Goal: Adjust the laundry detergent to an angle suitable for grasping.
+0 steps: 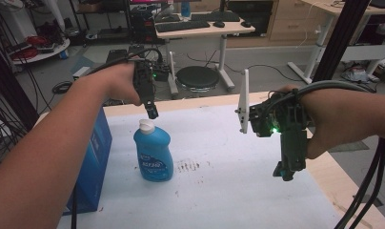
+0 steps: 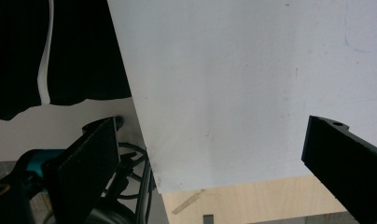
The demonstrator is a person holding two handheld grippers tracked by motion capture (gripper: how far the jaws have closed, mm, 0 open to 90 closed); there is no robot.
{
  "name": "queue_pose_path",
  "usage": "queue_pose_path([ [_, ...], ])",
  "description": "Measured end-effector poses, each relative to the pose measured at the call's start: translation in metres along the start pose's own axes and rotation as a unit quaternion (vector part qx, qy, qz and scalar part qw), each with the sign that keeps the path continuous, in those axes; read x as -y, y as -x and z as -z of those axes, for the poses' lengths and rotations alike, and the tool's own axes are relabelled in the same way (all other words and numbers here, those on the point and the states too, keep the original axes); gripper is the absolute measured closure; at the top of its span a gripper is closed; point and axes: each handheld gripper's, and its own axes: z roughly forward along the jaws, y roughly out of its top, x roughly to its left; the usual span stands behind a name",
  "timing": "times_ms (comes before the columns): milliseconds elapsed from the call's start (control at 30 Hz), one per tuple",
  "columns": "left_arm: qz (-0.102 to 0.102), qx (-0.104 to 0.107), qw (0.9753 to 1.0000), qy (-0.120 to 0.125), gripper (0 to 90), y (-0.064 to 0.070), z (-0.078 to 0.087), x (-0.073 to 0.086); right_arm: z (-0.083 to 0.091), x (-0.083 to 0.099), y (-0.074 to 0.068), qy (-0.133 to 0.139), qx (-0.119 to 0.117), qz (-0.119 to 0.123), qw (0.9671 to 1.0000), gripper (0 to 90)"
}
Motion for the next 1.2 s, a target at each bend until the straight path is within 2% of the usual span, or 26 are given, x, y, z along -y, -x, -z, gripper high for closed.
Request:
queue_pose_path([
  [233,0.002,-0.005,1.0000,0.001,1.8,0.0008,0.0015,0.0033,0.0017,0.0009,0.0022,0.006,0.001,0.004,1.0000,3.2],
  [300,0.003,-0.008,1.0000,-0.001,1.8,0.0000,0.0010,0.0035,0.0011,0.0021,0.0036,0.007,0.001,-0.004,1.0000,3.1],
  [400,0.001,-0.009,0.9999,0.006,1.8,-0.0014,0.0030,0.0021,-0.0008,0.0042,0.0052,0.007,0.001,-0.004,1.0000,3.1],
  [533,0.004,-0.009,0.9999,0.006,1.7,-0.0013,0.0034,0.0010,-0.0011,0.0061,0.0037,0.009,0.004,-0.002,0.9999,3.2],
  [667,0.002,-0.008,1.0000,-0.006,1.8,0.0009,0.0018,0.0002,-0.0002,0.0063,0.0021,0.009,0.005,-0.007,0.9999,3.2],
  [733,0.003,-0.008,0.9999,-0.006,1.8,0.0011,0.0016,0.0002,-0.0006,0.0060,0.0017,0.012,0.003,0.001,0.9999,3.1],
  [800,0.011,-0.010,0.9999,-0.001,1.8,0.0001,0.0032,0.0002,-0.0005,0.0056,0.0009,0.010,0.005,-0.001,0.9999,3.1],
  [900,0.014,-0.010,0.9999,0.001,1.8,-0.0004,0.0040,-0.0004,-0.0007,0.0055,0.0005,0.009,0.006,-0.002,0.9999,3.1],
  [1200,0.013,-0.009,0.9999,-0.002,1.8,-0.0003,0.0045,-0.0005,-0.0009,0.0062,-0.0036,0.016,0.011,0.001,0.9998,3.2],
])
